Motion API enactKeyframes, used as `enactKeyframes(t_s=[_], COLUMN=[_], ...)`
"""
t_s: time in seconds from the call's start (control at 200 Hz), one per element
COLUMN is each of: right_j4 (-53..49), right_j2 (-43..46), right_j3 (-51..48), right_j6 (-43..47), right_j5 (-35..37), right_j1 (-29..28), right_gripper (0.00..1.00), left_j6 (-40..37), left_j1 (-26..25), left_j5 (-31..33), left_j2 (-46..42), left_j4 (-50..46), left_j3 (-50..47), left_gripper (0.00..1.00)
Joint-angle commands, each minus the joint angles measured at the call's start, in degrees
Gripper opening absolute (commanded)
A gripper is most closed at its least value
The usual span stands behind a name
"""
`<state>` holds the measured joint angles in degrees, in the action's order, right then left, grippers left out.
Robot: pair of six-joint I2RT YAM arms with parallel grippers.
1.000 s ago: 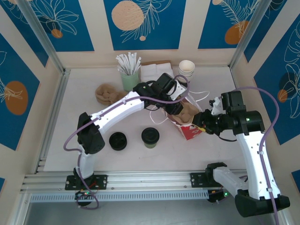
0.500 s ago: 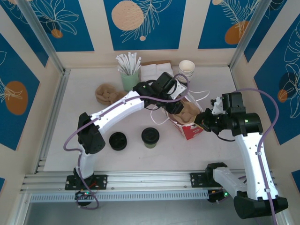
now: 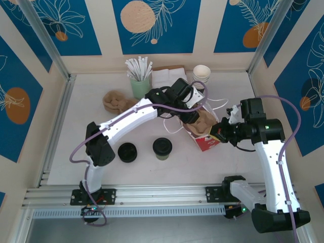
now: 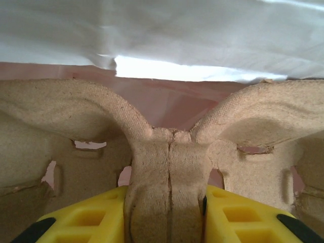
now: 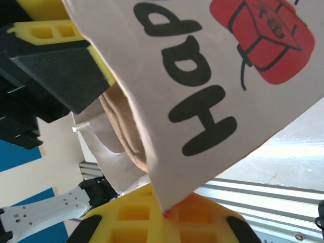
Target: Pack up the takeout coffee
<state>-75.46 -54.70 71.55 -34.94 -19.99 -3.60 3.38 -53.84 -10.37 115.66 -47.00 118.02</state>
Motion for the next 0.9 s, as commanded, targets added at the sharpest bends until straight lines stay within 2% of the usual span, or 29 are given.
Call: enactKeyframes(t_s=[0.0,0.195,0.39,0.555,0.895], right_j4=[-4.23,-4.28,-2.9,-2.11,0.29], right_j2=[-0.27,-0.53,-0.44,-0.41,-0.23], right_j3=[2.1,2.48,0.95,0.03,-3.3], right_j6=[1.79,2.23,2.58,3.21,3.19], right_j5=[-5.34,-9.29,-13.07,-13.86,-15.1], right_j1=[0.55,1.72,3.58,5.15,5.27], right_gripper=[0.0,0.0,0.0,0.0,0.02], left_j6=[-4.73,-8.29,-9.64,-11.98,-13.79], left_j1=[-0.86,-1.69,-1.7,-1.91,-2.23], left_j5=[2.2,2.85,0.26,-0.94,0.79], left_j2=[0.84,0.89,0.81,0.81,2.0], left_j4=[-1.16,-2.3,-2.07,-3.6,-6.79], left_j3=[2.44,3.01,2.02,1.94,4.65], left_gripper=[0.35,0.36,0.36,0.37,0.37])
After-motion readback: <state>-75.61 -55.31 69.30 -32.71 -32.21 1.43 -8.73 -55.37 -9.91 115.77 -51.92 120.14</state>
